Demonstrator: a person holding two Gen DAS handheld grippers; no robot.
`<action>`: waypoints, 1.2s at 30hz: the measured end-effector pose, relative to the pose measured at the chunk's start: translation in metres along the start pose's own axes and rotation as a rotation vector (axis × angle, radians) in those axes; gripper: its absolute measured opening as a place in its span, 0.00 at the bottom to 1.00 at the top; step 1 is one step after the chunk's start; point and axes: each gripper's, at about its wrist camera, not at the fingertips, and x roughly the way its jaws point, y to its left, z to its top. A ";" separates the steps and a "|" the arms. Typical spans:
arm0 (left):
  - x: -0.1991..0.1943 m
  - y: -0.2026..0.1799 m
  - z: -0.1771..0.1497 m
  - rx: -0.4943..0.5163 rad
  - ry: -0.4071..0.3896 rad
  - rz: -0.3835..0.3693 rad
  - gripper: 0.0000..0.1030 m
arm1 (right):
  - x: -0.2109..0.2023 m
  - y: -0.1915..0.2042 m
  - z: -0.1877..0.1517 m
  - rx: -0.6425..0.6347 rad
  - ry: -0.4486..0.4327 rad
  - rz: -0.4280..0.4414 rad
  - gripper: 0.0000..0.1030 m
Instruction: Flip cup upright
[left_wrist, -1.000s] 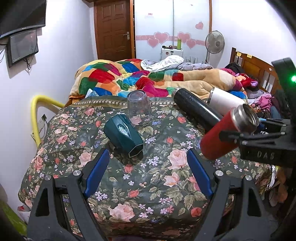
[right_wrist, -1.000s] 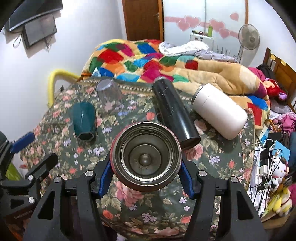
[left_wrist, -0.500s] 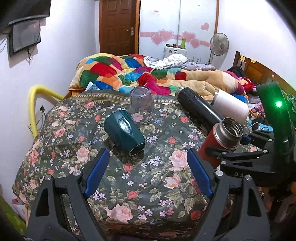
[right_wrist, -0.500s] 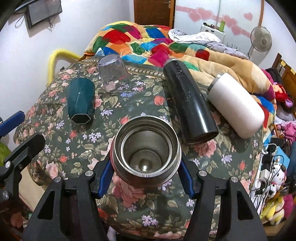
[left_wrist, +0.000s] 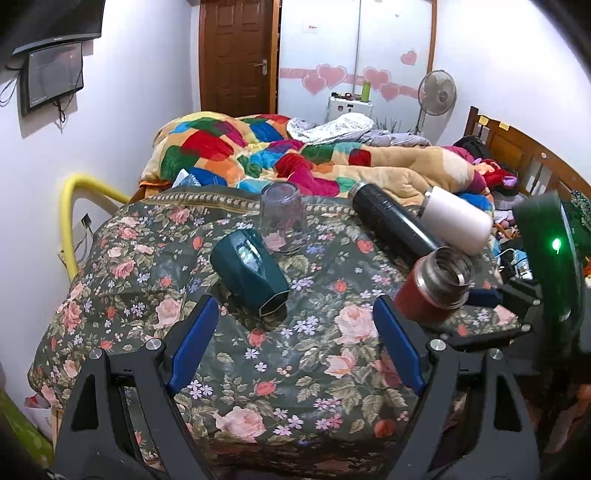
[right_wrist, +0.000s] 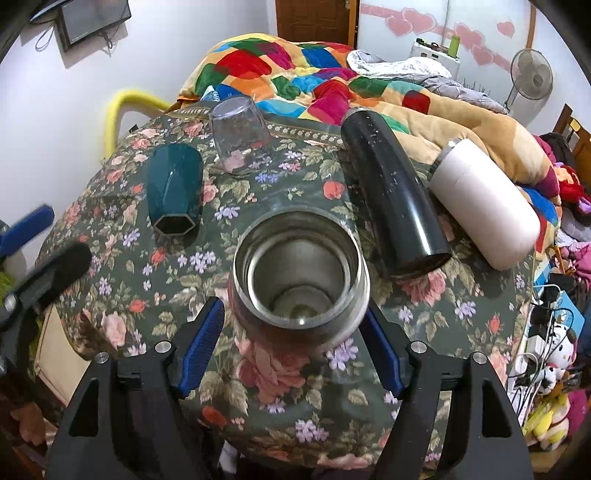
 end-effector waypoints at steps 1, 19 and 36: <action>-0.006 -0.002 0.001 0.003 -0.009 -0.007 0.83 | -0.004 -0.001 -0.003 0.002 -0.004 -0.011 0.69; -0.197 -0.049 0.037 0.037 -0.434 -0.096 0.86 | -0.257 -0.028 -0.054 0.142 -0.635 -0.026 0.74; -0.278 -0.063 0.006 0.037 -0.597 -0.058 1.00 | -0.311 0.001 -0.103 0.184 -0.892 -0.128 1.00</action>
